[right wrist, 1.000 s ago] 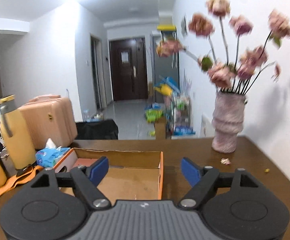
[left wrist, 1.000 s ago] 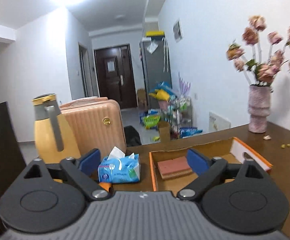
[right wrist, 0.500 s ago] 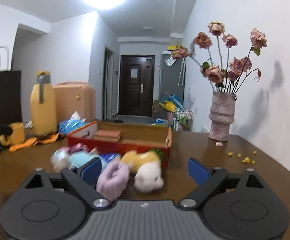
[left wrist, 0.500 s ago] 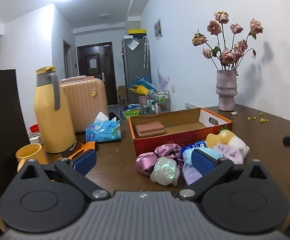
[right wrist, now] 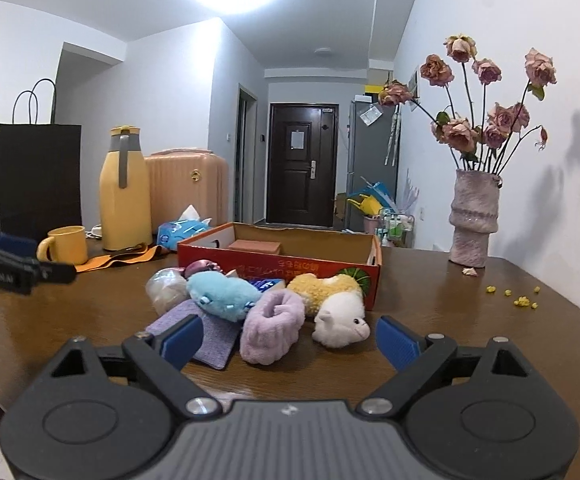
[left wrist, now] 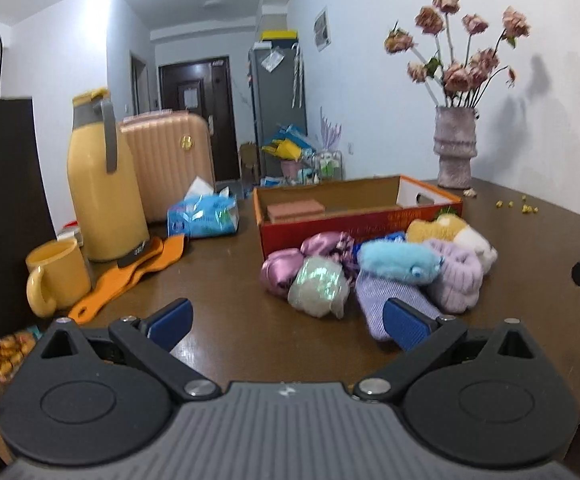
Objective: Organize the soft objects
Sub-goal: 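Bring the left tool back over the pile of soft items, then grasp the iridescent plastic bag with the left tool and lift it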
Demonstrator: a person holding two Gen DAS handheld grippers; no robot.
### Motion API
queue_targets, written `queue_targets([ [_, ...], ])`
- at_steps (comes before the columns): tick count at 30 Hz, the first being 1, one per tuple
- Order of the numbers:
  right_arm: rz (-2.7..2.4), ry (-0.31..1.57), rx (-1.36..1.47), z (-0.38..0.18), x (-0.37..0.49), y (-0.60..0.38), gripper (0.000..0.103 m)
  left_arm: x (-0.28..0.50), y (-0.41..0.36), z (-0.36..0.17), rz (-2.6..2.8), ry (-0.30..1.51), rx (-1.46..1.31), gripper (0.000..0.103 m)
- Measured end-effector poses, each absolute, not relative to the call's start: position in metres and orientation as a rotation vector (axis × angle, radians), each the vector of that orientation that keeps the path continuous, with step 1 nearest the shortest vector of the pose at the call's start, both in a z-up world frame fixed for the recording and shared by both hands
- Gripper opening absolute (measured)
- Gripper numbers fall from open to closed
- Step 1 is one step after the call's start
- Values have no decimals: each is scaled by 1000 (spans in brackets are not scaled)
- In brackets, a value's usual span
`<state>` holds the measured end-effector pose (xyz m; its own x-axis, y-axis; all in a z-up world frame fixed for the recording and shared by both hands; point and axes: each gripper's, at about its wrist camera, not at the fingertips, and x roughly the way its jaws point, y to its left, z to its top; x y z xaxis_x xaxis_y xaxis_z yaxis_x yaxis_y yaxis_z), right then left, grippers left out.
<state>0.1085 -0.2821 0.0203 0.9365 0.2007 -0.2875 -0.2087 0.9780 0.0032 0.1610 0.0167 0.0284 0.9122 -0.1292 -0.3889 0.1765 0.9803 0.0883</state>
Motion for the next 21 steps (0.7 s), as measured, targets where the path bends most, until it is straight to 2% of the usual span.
queue_targets([
  [3,243,291,-31,16,113,-275,90,174,14,20,-155,421,116,103],
  [7,278,326,-16,15,134,-263,76,196,4,18,-188,412,99,102],
  [11,290,370,10,19,170,-255,64,230,-5,14,-210,429,66,90],
  [16,317,389,97,20,215,-249,58,272,-12,3,-238,456,74,87],
  [20,343,404,126,14,243,-238,56,302,-6,-7,-262,497,38,87],
  [21,353,406,125,12,248,-234,56,308,-3,-9,-270,511,17,83],
])
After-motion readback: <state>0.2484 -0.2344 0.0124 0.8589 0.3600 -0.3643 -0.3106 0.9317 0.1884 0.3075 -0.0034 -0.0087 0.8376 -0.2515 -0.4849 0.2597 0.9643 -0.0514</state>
